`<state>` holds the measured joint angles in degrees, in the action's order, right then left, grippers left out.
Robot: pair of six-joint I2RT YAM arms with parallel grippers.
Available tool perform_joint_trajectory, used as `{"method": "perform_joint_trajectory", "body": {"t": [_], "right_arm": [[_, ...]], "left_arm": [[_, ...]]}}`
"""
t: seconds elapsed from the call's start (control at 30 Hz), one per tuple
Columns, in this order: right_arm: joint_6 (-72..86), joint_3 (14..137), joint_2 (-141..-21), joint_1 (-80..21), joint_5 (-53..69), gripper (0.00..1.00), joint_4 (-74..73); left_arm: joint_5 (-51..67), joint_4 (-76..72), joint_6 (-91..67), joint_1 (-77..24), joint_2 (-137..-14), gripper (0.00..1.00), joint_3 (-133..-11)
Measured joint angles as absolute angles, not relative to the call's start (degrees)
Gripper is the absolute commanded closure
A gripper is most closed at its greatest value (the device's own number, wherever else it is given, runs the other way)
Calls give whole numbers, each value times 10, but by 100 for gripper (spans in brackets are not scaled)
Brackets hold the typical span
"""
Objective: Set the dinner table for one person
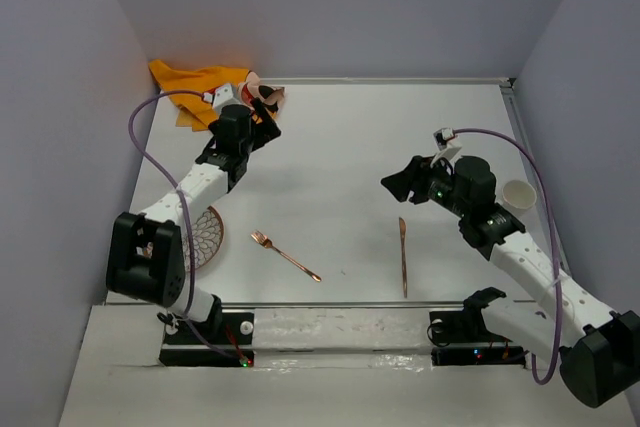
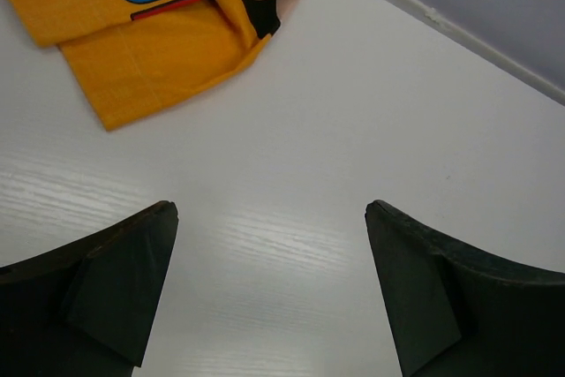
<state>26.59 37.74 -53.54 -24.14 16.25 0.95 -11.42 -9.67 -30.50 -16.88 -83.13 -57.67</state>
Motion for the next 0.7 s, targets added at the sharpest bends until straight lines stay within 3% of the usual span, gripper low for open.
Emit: {"method": "perform_joint_trajectory", "body": {"t": [0.23, 0.7], "right_arm": [[265, 373, -520, -241, 163, 43, 9], [261, 373, -538, -241, 168, 42, 9]], "left_arm": [[-138, -120, -400, -153, -912, 20, -576], [-204, -110, -522, -85, -1083, 26, -627]]}}
